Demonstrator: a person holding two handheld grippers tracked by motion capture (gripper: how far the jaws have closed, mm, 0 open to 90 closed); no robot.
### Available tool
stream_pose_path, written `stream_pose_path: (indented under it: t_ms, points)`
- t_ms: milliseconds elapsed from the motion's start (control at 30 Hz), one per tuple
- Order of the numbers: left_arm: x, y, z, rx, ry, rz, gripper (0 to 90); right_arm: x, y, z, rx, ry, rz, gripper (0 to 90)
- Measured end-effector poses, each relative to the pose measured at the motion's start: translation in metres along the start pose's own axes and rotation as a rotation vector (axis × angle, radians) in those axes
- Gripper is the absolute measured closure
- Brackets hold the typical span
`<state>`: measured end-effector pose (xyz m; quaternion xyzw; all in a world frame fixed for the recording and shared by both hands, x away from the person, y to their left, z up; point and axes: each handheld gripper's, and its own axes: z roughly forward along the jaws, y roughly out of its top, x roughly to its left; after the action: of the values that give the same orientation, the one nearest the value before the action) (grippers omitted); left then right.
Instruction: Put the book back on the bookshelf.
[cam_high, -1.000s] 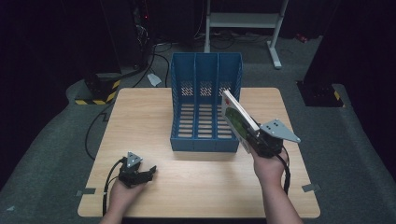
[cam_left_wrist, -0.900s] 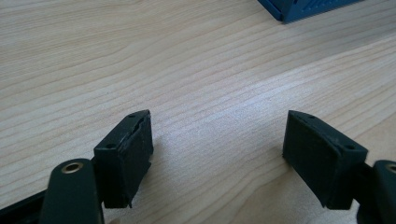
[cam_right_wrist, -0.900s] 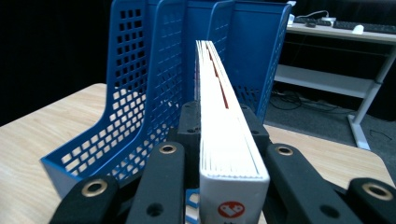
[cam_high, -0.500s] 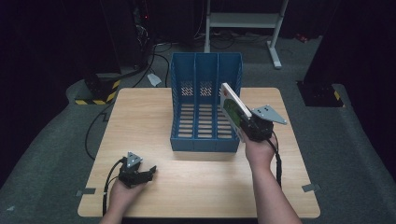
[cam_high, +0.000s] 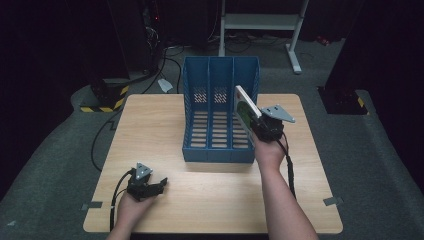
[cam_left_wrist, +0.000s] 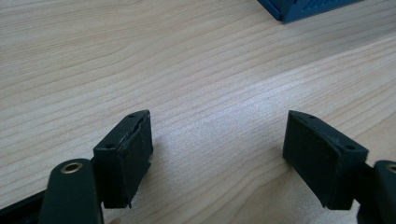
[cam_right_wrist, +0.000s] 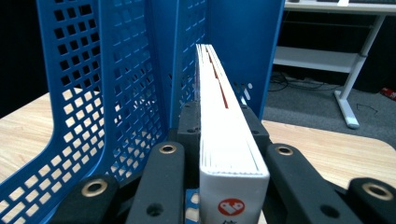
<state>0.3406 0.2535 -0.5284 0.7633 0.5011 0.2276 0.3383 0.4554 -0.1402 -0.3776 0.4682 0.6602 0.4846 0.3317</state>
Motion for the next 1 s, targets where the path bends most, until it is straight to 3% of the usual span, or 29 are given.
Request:
stream_pose_path:
  t_ms: [433,800,1000]
  points:
    - [0.0,0.0,0.0,-0.001,0.0,0.001,24.2,0.005,-0.009,0.031,0.026,-0.026,0.006,75.6]
    - [0.0,0.0,0.0,0.0,-0.001,0.0,24.1,0.007,-0.017,0.041,0.032,-0.038,0.0,75.6]
    - [0.0,0.0,0.0,-0.001,0.001,0.0,24.1,0.006,-0.027,0.046,0.062,-0.041,0.008,75.6]
